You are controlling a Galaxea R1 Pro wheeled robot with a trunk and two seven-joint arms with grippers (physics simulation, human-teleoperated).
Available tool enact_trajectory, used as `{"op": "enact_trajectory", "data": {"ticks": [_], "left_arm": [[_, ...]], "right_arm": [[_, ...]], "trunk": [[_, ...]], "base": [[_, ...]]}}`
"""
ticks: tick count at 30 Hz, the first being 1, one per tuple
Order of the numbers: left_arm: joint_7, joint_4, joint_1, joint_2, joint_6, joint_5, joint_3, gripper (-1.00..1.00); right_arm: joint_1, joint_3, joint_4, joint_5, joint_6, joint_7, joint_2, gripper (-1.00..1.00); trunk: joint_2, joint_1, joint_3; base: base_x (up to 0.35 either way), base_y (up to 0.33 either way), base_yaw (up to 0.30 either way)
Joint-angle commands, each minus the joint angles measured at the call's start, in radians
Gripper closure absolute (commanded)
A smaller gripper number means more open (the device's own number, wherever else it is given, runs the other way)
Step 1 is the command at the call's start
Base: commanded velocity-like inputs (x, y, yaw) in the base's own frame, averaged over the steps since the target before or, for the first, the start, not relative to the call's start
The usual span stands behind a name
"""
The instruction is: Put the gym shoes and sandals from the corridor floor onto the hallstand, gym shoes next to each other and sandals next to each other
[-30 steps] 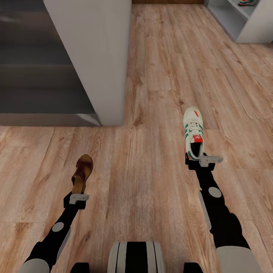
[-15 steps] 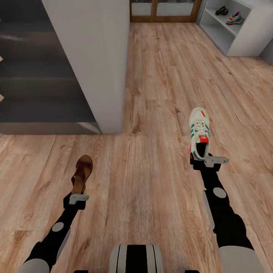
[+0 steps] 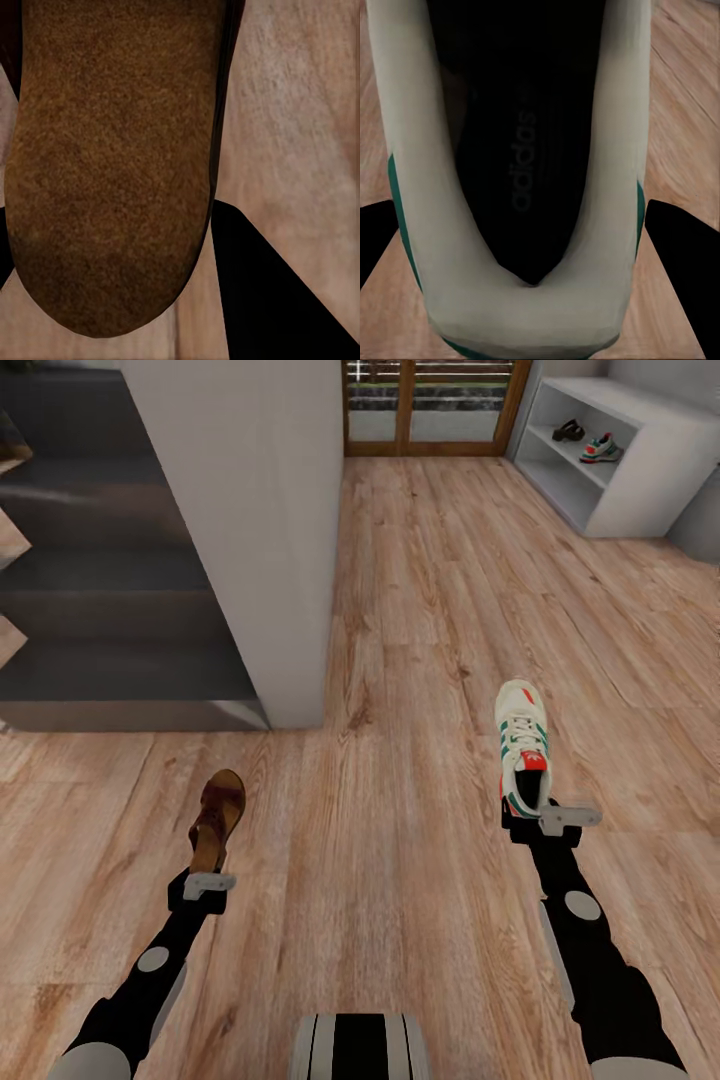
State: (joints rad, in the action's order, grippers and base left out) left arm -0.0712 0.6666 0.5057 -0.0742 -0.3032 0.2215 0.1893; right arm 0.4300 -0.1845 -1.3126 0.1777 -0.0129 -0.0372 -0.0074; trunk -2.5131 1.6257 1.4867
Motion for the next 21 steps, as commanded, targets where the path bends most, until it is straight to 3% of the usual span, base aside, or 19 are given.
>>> {"op": "enact_trajectory", "data": {"ticks": [1,5,11,18,21], "left_arm": [[-0.008,-0.001,0.001,0.001,-0.004,0.010,0.006,1.00],[-0.007,-0.004,0.001,0.003,-0.005,0.010,0.006,1.00],[-0.006,-0.008,-0.001,0.004,-0.005,0.009,0.007,1.00],[-0.001,-0.020,-0.015,0.002,-0.005,-0.007,0.007,1.00],[0.000,-0.024,-0.019,0.000,-0.005,-0.021,0.007,1.00]], "right_arm": [[-0.011,0.000,0.002,0.011,-0.002,-0.003,0.000,1.00],[-0.059,-0.001,0.035,0.011,-0.005,-0.003,-0.003,1.00],[-0.158,-0.039,0.136,0.006,-0.076,-0.005,-0.019,1.00],[-0.206,-0.055,0.358,0.004,-0.299,-0.007,-0.016,1.00],[-0.209,-0.056,0.399,0.004,-0.333,-0.007,-0.016,1.00]], "trunk": [[0.000,-0.001,-0.004],[0.001,-0.002,-0.019],[0.002,-0.005,-0.042],[0.004,-0.008,-0.069],[0.005,-0.010,-0.081]], "base": [[0.000,0.000,0.000],[0.000,0.000,0.000],[0.000,0.000,0.000],[0.000,0.000,0.000],[0.000,0.000,0.000]]}}
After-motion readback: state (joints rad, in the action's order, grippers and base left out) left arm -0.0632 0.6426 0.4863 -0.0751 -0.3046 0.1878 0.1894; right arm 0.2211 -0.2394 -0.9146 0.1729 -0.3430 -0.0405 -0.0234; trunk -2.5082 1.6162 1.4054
